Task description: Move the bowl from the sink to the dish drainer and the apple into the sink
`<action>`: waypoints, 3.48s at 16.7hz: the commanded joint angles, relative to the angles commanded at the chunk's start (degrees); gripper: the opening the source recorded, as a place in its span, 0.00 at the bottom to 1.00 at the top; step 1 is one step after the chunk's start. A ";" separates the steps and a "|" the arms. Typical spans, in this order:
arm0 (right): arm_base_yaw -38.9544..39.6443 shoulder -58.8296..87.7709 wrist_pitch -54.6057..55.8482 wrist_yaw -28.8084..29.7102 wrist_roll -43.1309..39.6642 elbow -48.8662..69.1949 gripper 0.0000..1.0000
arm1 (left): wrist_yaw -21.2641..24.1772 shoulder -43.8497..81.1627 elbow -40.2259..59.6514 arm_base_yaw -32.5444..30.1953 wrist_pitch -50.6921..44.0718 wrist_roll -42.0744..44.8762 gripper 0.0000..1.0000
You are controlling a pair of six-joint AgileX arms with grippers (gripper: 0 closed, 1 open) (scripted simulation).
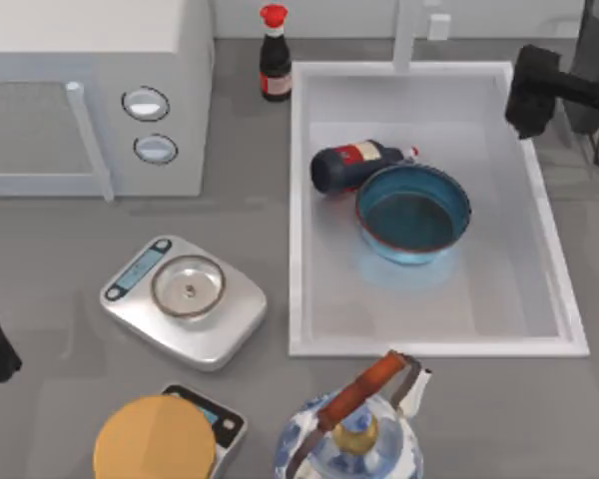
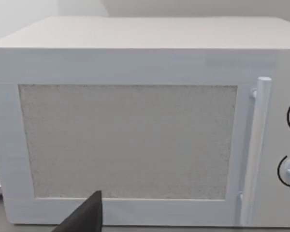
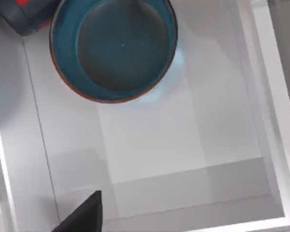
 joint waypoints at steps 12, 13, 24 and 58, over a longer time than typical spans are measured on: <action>10.16 51.16 -17.14 3.36 2.21 51.33 1.00 | 0.00 0.00 0.00 0.00 0.00 0.00 1.00; 10.67 53.55 -17.44 3.62 1.72 53.97 1.00 | 0.00 0.00 0.00 0.00 0.00 0.00 1.00; 12.54 62.35 -17.29 4.80 -1.55 64.31 1.00 | 0.00 0.00 0.00 0.00 0.00 0.00 1.00; 11.46 72.83 -5.15 4.78 -2.59 62.76 0.00 | 0.00 0.00 0.00 0.00 0.00 0.00 1.00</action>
